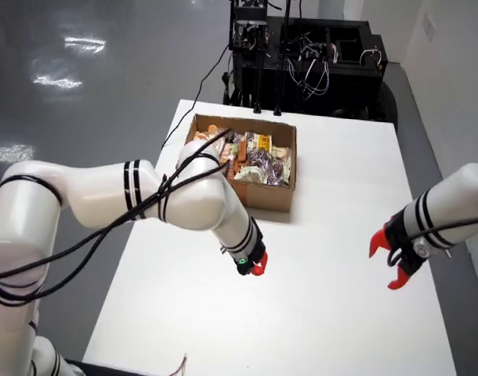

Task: Grasp a snack and put it in the bin.

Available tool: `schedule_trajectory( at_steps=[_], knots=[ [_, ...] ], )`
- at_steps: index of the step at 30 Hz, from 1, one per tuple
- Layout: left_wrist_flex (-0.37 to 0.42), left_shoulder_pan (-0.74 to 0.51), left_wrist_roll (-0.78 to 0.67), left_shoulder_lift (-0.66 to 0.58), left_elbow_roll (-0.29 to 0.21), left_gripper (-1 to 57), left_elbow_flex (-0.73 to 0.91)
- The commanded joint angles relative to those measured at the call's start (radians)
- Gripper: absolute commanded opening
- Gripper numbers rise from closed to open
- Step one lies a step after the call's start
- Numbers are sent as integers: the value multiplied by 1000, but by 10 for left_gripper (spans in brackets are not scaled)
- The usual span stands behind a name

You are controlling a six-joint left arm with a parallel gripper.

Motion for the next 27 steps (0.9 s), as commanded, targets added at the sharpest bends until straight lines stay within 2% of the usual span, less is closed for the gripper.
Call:
schedule_trajectory(
  at_steps=[1, 7, 27],
  knots=[
    [-3, 23, -49, 2, -10, -4, -2],
    [-4, 42, -89, 2, -13, -3, -2],
    [-6, 92, -53, 1, -12, -2, -2]
  ],
)
